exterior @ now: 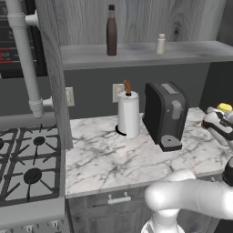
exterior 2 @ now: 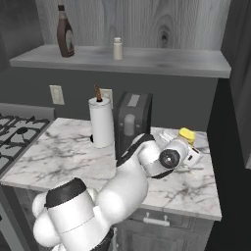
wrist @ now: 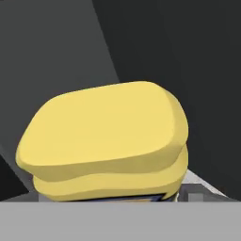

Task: There are various items on the counter. Only move the condiments/shakers into the cabinet.

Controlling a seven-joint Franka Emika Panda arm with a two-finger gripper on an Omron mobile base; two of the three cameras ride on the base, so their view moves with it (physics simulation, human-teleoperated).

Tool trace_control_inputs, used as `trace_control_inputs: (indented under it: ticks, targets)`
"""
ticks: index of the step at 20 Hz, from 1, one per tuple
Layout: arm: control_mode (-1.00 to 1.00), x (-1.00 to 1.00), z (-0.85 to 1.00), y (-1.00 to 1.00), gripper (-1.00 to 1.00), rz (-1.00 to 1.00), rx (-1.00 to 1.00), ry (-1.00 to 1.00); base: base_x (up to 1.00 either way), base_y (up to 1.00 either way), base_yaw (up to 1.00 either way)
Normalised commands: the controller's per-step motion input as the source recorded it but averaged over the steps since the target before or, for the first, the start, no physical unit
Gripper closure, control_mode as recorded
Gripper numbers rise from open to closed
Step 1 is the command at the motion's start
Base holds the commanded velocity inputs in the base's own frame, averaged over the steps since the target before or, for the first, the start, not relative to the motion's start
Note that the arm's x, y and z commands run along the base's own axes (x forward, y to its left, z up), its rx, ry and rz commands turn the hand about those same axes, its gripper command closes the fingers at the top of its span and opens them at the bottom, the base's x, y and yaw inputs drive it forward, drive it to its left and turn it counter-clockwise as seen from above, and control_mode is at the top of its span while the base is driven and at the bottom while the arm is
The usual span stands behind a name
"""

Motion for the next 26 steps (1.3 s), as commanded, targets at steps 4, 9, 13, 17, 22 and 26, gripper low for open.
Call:
trace_control_inputs:
  ticks: [4, 9, 13, 17, 22, 26]
  targets:
    - [-1.00, -0.46, 1.00, 0.01, 1.00, 0.00, -0.03, -0.39, 0.00, 0.00, 0.00]
    - [-1.00, -0.63, 1.00, 0.07, 1.00, 0.01, -0.04, -0.34, 0.00, 0.00, 0.00]
    - [-1.00, -0.69, 0.97, 0.21, 1.00, 0.11, -0.04, -0.15, 0.00, 0.00, 0.00]
    - [-1.00, -0.51, 0.72, 0.66, 1.00, 0.13, -0.12, 0.00, 0.00, 0.00, 0.00]
    - [-1.00, -0.26, 0.72, 0.97, 1.00, 0.15, -0.14, 0.00, 0.00, 0.00, 0.00]
    - [-1.00, -0.06, 0.99, 0.75, 1.00, 0.20, -0.12, 0.00, 0.00, 0.00, 0.00]
